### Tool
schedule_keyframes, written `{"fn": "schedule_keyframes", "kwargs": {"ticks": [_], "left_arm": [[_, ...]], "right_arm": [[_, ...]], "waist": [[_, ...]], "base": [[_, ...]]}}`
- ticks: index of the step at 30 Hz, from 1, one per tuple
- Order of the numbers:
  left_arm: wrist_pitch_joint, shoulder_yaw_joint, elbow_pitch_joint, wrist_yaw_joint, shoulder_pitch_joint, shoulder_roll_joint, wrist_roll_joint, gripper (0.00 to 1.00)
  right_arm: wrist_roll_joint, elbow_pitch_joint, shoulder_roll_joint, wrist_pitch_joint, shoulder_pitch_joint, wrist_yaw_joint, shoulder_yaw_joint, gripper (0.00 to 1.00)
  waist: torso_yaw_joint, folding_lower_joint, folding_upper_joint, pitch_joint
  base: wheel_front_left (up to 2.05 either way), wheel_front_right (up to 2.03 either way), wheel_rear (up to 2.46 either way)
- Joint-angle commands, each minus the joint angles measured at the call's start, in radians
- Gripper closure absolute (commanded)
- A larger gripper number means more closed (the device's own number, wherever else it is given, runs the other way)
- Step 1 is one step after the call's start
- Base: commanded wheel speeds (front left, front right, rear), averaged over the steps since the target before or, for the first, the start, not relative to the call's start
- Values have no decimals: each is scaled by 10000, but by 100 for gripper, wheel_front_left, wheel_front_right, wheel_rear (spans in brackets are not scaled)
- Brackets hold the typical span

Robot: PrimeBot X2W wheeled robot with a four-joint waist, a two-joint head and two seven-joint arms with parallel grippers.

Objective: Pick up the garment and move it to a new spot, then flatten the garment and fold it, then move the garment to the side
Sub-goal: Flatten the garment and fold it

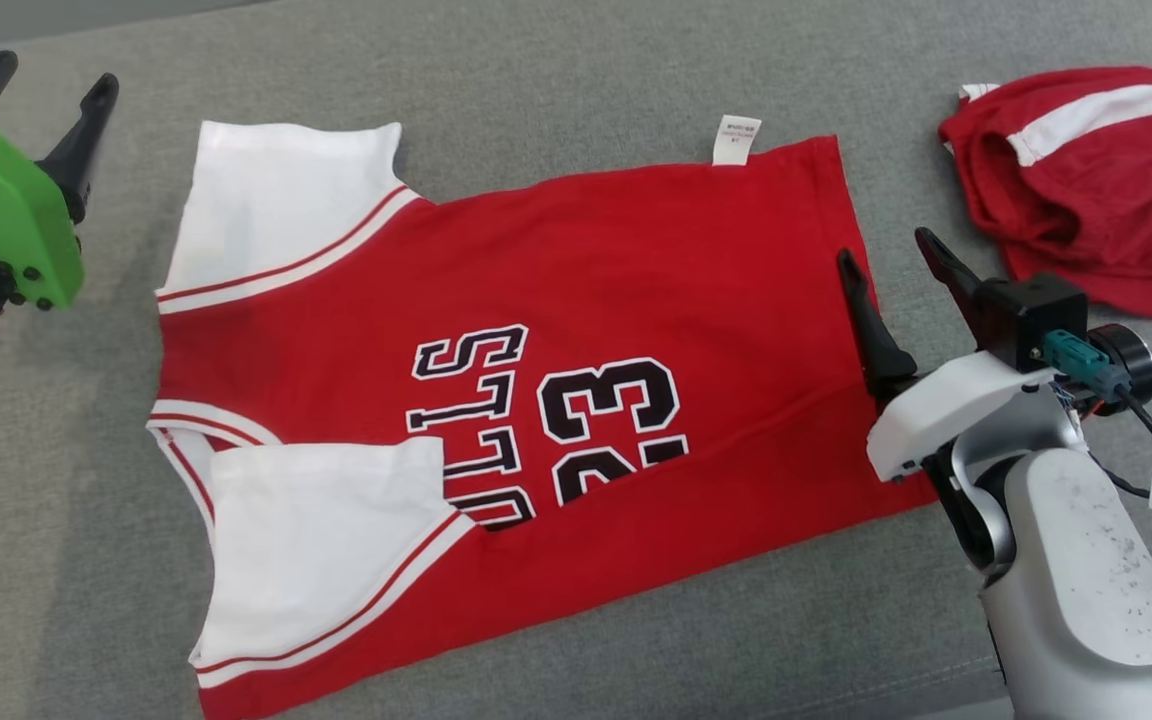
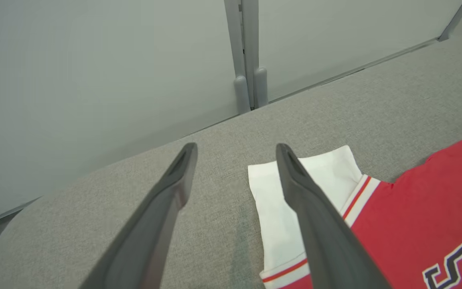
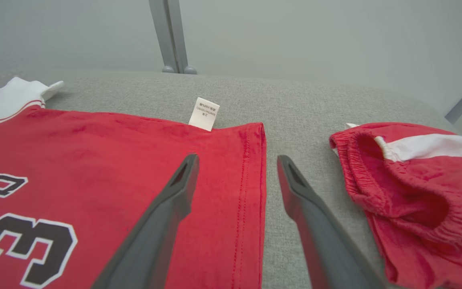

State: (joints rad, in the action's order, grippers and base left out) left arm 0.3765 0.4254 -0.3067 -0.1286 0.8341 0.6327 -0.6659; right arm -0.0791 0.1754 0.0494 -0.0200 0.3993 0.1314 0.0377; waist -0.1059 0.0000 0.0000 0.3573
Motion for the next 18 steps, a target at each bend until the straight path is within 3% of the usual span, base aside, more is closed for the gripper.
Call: {"fn": "schedule_keyframes", "kwargs": {"ticks": [1, 18], "left_arm": [[126, 116, -177, -24, 283, 92, -208, 0], [846, 1270, -2265, -29, 1549, 702, -1229, 0]], "right_arm": [[-38, 67, 30, 91, 167, -17, 49, 0], [-406, 872, 30, 886, 941, -17, 649, 0]], "waist": [[-634, 0, 0, 814], [-1525, 0, 0, 1929]], "base": [[0, 0, 0], [0, 0, 0]]}}
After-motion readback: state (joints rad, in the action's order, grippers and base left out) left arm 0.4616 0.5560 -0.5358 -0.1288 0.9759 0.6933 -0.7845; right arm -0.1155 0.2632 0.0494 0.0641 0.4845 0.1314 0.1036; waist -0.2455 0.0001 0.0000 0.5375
